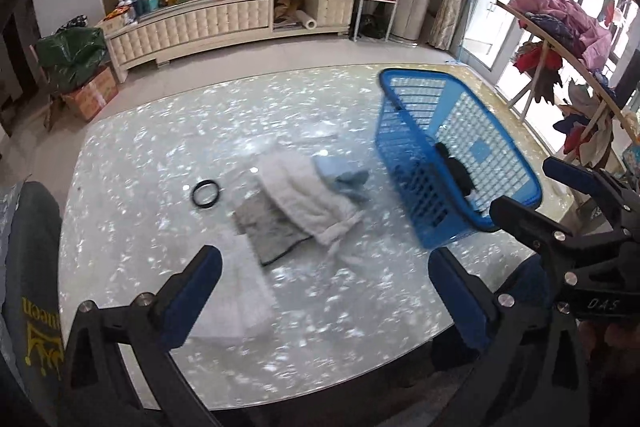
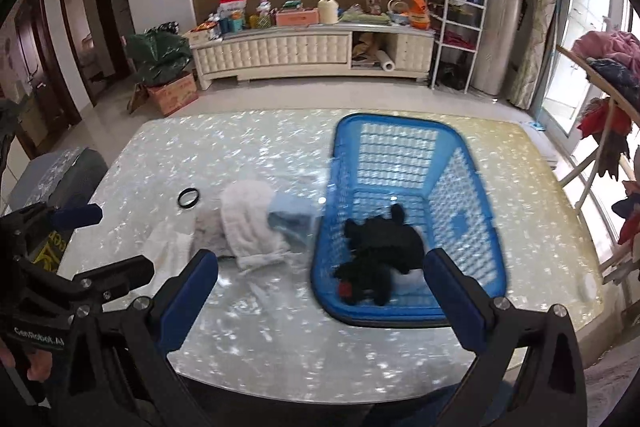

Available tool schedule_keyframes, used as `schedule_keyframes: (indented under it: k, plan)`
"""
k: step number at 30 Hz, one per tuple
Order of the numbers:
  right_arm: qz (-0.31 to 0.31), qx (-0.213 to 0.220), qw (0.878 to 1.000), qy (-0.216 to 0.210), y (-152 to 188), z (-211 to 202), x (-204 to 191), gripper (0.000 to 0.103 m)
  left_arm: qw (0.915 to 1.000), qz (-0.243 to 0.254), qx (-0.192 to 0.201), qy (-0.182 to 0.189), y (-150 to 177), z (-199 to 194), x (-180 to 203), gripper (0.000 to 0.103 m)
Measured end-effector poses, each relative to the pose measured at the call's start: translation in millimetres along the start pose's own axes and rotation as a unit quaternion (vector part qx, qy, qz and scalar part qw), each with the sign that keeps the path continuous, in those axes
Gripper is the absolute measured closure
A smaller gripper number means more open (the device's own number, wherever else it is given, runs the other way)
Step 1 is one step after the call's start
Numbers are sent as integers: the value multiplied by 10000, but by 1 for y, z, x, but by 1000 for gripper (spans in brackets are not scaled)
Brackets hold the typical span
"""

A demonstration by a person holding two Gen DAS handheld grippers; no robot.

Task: Organize soft objects
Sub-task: 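Move the left tool to the white quilted towel while the right tool approaches the light blue cloth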

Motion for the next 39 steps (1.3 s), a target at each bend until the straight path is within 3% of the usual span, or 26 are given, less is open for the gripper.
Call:
schedule_keyframes:
  k: [20,39]
  plan:
    - [-594,-464,9971,-94,-18,52,-73,0,9956,-818,-442,-143,34,21,-115,1]
    - [-573,-1049,9928,-119,-23,112,-87,0,9823,-1237,-1406,-29,53,115,-173,1]
Point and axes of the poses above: each gripper's, at about its wrist camera, not at the fingertips, and z roughly the way its jaws point, x to its right, y to its underside, the point moved 3 cm from there along z, roughly the way its jaws point, and after that the axes turned 9 degrees about -x, right-handed, at the moved point
